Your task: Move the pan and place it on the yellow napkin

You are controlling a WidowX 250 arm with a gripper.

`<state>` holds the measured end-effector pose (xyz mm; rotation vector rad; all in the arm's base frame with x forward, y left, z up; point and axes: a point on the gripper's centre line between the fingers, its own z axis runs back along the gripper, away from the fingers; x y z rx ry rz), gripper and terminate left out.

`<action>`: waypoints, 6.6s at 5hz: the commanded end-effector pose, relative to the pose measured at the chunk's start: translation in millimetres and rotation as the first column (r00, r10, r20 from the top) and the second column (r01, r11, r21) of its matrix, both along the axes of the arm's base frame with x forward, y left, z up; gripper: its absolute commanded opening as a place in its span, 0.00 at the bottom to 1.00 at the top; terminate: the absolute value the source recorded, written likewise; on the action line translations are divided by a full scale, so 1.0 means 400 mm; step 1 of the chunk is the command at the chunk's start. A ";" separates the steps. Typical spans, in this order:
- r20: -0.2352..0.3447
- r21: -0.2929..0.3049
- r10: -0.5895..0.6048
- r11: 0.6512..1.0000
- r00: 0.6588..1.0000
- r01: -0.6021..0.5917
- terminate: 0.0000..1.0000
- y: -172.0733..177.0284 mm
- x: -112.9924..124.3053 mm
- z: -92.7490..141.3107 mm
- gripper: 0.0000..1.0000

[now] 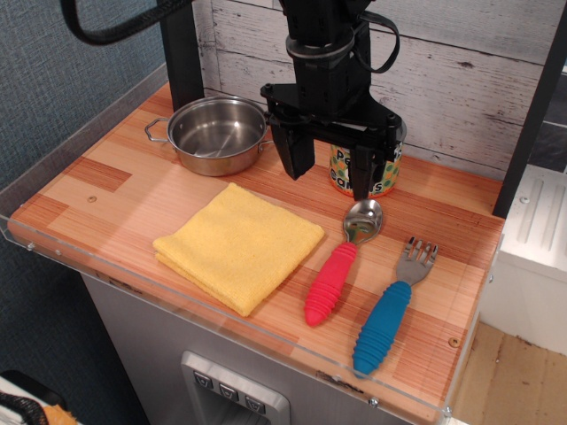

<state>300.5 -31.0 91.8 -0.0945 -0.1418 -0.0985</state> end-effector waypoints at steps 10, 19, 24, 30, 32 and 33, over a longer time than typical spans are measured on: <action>0.028 0.173 -0.056 0.984 0.998 0.050 0.00 0.322 0.165 -0.104 1.00; 0.013 0.281 0.005 0.960 1.000 -0.008 0.00 0.294 0.084 -0.017 0.00; -0.061 0.260 -0.043 0.964 0.997 0.057 0.00 0.071 -0.039 -0.090 0.00; -0.138 0.265 0.087 0.963 0.987 -0.048 0.00 0.043 -0.012 -0.177 0.00; -0.096 0.203 0.134 0.973 0.986 -0.113 0.00 0.064 -0.028 -0.148 1.00; -0.070 0.185 0.134 0.975 0.988 -0.119 0.00 0.071 -0.036 -0.120 1.00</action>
